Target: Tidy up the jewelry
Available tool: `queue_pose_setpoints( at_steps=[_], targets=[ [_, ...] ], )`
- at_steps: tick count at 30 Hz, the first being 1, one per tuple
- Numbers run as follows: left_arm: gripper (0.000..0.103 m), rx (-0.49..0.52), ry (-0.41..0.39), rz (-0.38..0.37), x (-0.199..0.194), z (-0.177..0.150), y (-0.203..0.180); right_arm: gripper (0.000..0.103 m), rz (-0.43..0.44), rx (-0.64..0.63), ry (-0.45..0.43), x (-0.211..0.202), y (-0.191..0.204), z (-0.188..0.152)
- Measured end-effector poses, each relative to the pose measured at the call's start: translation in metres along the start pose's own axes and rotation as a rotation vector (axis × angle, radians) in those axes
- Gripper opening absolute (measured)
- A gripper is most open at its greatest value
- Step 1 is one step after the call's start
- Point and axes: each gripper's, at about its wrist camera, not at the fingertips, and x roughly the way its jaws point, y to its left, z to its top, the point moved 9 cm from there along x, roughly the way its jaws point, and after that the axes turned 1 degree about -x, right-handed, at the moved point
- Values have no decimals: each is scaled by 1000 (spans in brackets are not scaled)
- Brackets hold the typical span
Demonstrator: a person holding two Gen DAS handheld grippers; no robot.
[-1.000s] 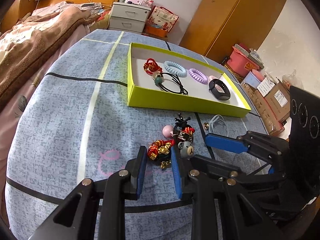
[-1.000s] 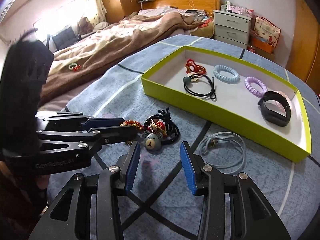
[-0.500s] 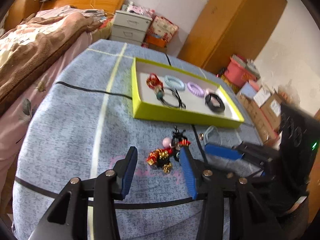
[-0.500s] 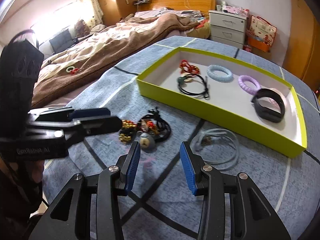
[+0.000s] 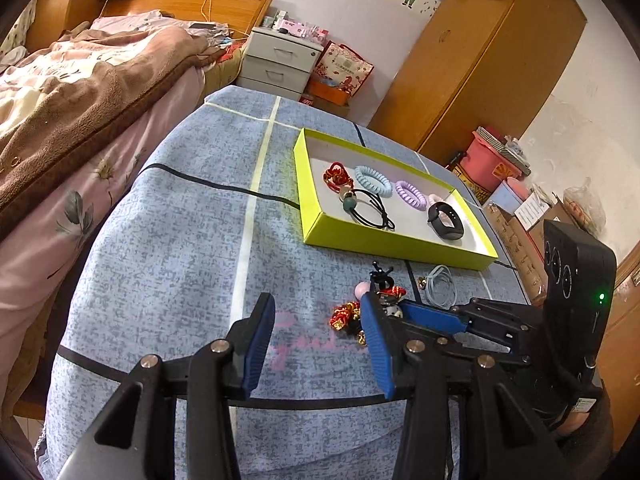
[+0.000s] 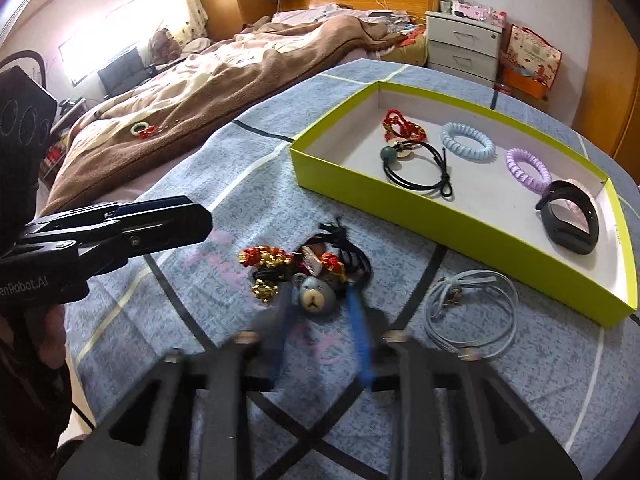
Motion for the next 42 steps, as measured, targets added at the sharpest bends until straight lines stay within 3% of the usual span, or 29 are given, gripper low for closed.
queue_pose_setpoints(
  at_steps=[12,24,28,42],
  targets=[
    [46,45,44,-17,14,-10,-12,21,-31,53,-61,-21,-18,1],
    [47,139,96,38,39,-15,-26,21,17,137,-130,-37,-32,8],
    [47,135,95,36,38,-15,-26,21,-13,160,-171,-48,-41,12],
    [47,251,100,123,47,-14,-34,21,-29,185,-140,-54,-56,-12]
  ],
)
